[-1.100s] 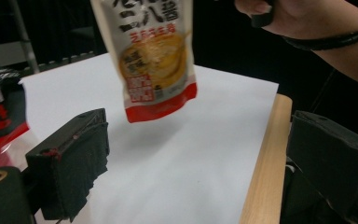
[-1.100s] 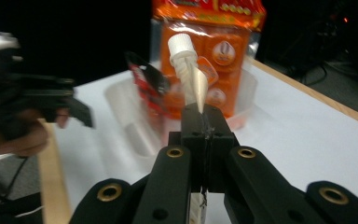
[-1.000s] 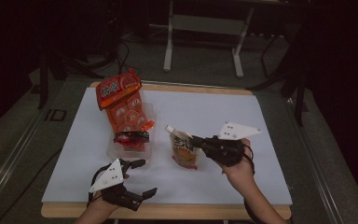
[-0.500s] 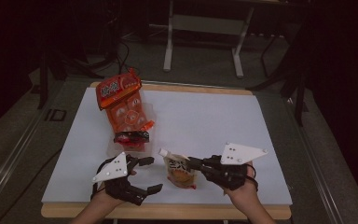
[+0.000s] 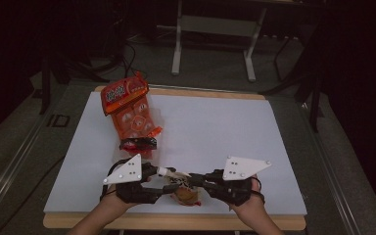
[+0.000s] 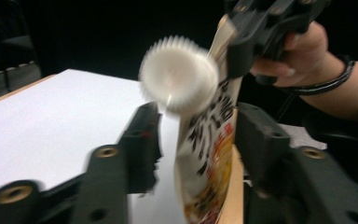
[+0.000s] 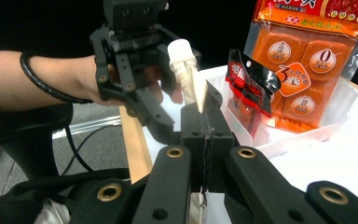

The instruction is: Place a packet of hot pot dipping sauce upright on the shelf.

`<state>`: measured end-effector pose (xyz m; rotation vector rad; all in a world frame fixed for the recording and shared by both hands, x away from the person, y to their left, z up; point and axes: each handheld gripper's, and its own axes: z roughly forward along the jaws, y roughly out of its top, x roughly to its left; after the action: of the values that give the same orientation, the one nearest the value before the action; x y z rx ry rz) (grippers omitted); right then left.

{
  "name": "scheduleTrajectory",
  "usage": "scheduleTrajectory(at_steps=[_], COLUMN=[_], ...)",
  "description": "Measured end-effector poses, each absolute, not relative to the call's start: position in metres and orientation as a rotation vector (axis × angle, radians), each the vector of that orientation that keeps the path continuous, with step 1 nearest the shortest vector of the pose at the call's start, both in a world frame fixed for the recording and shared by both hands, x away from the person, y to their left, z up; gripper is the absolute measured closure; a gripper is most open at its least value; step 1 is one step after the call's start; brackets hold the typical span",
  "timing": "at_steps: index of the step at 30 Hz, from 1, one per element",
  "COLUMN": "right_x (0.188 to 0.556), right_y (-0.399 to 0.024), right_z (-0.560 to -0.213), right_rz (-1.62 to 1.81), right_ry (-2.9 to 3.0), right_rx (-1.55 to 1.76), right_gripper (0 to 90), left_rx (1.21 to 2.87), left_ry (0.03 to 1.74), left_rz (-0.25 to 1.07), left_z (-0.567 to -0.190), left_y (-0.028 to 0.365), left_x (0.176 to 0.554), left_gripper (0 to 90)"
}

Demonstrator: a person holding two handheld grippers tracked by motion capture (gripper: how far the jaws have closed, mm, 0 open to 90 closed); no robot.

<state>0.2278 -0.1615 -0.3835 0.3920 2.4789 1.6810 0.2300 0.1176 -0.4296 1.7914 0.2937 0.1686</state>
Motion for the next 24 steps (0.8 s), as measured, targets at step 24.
scheduleTrajectory(at_steps=[24], right_x=[0.236], right_y=[-0.171], right_z=[-0.385], right_rz=[1.709], right_ry=[2.461], right_rx=[0.451], right_gripper=[74.3], left_rx=[1.847], left_ry=[0.250], left_rz=[0.144], left_z=[-0.419], left_y=[0.118], left_x=[0.239], left_gripper=[89.2])
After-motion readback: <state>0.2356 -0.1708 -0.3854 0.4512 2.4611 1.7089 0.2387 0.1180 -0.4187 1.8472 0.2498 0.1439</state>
